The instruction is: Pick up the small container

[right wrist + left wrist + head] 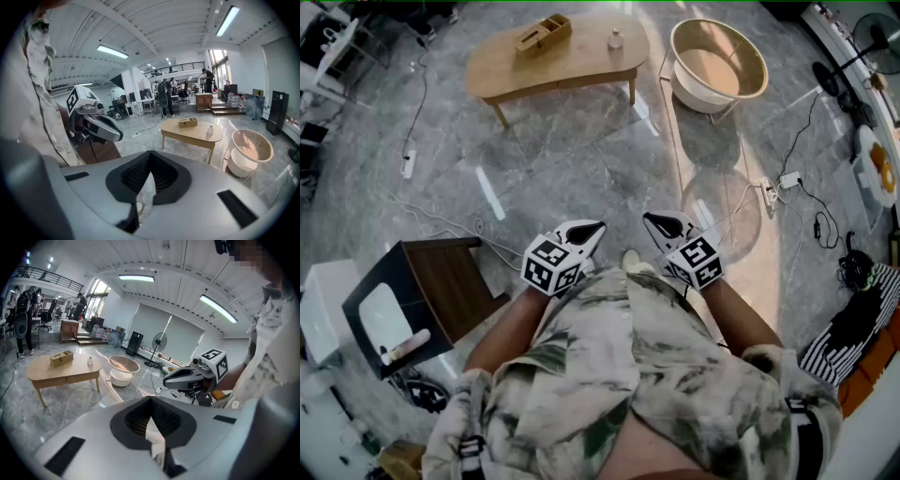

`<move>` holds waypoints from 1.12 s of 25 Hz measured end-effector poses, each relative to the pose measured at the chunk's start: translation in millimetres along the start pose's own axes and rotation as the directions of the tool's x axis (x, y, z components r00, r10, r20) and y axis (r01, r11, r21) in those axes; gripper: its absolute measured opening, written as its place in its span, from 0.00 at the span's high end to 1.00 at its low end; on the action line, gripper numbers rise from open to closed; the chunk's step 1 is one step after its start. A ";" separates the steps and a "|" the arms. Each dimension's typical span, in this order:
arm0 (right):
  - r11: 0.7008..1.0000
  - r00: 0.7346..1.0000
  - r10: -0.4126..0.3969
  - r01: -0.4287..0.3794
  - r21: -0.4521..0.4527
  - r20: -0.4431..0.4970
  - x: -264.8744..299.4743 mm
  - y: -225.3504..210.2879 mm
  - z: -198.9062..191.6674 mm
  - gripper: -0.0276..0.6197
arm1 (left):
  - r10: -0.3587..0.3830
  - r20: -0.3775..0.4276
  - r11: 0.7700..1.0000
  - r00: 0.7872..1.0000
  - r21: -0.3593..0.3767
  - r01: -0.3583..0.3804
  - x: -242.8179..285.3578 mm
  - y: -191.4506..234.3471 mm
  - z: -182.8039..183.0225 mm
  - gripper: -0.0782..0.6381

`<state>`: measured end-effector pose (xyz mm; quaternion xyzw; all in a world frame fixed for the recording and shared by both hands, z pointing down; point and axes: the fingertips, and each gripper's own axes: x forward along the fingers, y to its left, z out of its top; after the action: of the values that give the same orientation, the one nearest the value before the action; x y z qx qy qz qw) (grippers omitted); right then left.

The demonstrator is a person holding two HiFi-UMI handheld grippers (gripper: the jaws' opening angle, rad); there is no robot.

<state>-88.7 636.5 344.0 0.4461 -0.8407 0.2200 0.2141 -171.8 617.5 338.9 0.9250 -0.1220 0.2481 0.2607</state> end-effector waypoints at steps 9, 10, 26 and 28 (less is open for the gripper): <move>0.998 0.999 0.040 -0.039 -0.039 0.008 -14.0 -61.2 4.4 0.93 | 0.060 0.033 0.998 0.998 -0.009 -0.059 46.6 -11.4 30.7 0.86; 0.998 0.999 0.046 -0.046 -0.042 0.007 -14.1 -66.4 3.8 0.93 | 0.064 0.043 0.998 0.997 -0.015 -0.063 51.2 -11.7 34.7 0.86; 0.996 0.996 -0.085 0.084 0.022 0.039 64.2 -184.9 57.2 0.79 | -0.011 0.070 0.999 0.997 0.039 0.008 113.3 100.3 122.0 0.86; 0.994 0.995 -0.099 0.098 0.040 0.022 83.8 -198.2 71.1 0.79 | -0.039 0.053 0.998 0.998 0.055 0.036 120.1 123.8 138.2 0.86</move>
<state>24.2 441.6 368.3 0.4936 -0.8157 0.2204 0.2060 -59.4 427.6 351.4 0.9402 -0.1050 0.2212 0.2367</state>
